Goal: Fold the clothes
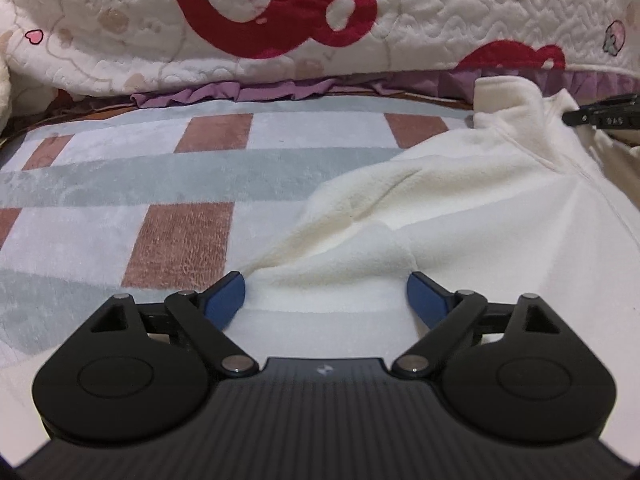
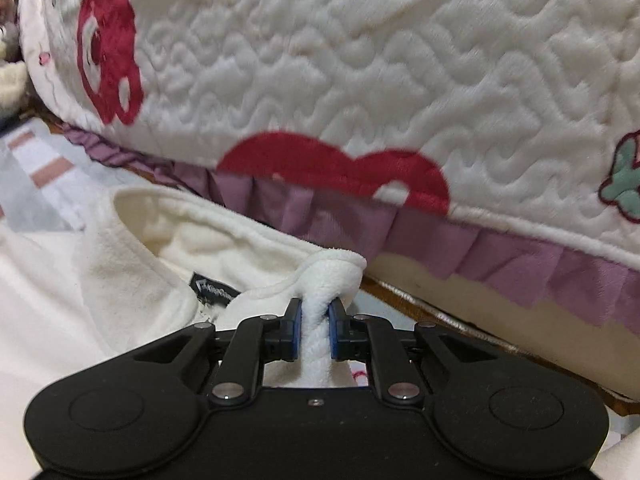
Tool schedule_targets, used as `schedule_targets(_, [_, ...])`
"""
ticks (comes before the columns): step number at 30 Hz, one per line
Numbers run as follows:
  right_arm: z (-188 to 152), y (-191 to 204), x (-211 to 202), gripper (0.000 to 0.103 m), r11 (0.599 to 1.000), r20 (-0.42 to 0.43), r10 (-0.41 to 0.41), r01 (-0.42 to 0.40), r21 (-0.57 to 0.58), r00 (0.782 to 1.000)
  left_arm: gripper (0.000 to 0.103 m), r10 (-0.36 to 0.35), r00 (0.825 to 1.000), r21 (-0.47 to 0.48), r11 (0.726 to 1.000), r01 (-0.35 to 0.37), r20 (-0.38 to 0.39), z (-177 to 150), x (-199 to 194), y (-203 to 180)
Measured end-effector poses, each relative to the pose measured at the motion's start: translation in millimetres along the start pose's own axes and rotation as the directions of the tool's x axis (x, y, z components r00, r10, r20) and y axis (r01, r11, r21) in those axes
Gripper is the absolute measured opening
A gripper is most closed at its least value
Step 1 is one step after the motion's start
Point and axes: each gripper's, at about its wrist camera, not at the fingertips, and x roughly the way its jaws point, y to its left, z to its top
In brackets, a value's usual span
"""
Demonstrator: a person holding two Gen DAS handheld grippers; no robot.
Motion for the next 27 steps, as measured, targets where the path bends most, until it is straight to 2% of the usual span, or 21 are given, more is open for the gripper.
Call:
schedule_targets(1, [2,1,-2,0.014,1.0,0.011,-0.003,0.003,0.007,1.0,0.075,0.006,1.0,0.009,1.0,-0.006,-0.002,3,1,-1])
schedule_targets(2, [4,2,-4,0.014,1.0,0.022,-0.006,0.005,0.013,1.0,0.058,0.014,1.0,0.024,1.0,-0.014,-0.003,7,2,-2])
schedule_targets(3, [7,3,-6,0.014,1.0,0.034,-0.007,0.006,0.017,0.999,0.047,0.007,1.0,0.034,0.999,-0.007,0.0,10,2,-3])
schedule_targets(4, [8,4,-7,0.014,1.0,0.042,-0.009,0.008,0.013,0.999,0.011,-0.008,1.0,0.042,0.999,0.008,0.006,13,0,-3])
schedule_targets(10, [15,6,-7,0.013,0.999,0.073,-0.025,0.023,0.027,0.997,0.011,0.039,0.991,-0.013,0.999,-0.037,0.125,32,-22,3])
schedule_targets(12, [18,7,-5,0.013,0.999,0.081,-0.014,0.011,0.036,0.997,0.011,0.068,0.991,-0.007,0.998,-0.068,0.117,35,-18,5])
schedule_targets(14, [21,9,3,0.013,1.0,0.077,-0.011,0.008,0.028,0.997,0.011,0.098,0.992,-0.022,0.995,-0.097,0.077,33,-5,7])
schedule_targets(16, [20,8,22,0.014,1.0,0.002,0.017,-0.017,0.026,1.0,0.011,0.127,0.992,-0.047,0.991,-0.126,0.023,28,10,7])
schedule_targets(18, [17,7,41,0.014,0.999,-0.098,0.035,-0.034,0.013,0.995,0.011,0.159,0.987,-0.044,0.986,-0.158,0.02,26,15,2])
schedule_targets(19, [17,5,41,0.013,0.999,-0.108,0.037,-0.035,0.017,0.993,0.013,0.178,0.984,-0.031,0.984,-0.177,0.016,27,14,-2])
schedule_targets(21, [18,2,34,0.018,0.999,-0.099,0.035,-0.032,0.032,0.994,0.02,0.22,0.975,-0.012,0.976,-0.22,0.014,30,13,-9])
schedule_targets(23, [17,-11,15,0.03,0.991,-0.071,0.068,-0.059,0.123,0.995,0.032,0.249,0.968,-0.02,0.969,-0.248,0.022,31,6,-9])
schedule_targets(24, [15,-20,3,0.033,0.982,-0.042,0.089,-0.08,0.168,0.995,0.032,0.254,0.967,-0.036,0.967,-0.253,0.032,33,-1,-8])
schedule_targets(26, [7,-42,-23,0.043,0.968,0.015,0.093,-0.094,0.234,0.996,0.032,0.211,0.973,-0.061,0.977,-0.206,0.088,39,-17,-6])
schedule_targets(27, [3,-54,-35,0.044,0.965,0.016,0.07,-0.072,0.254,0.997,0.032,0.151,0.98,-0.049,0.988,-0.146,0.127,42,-26,-9])
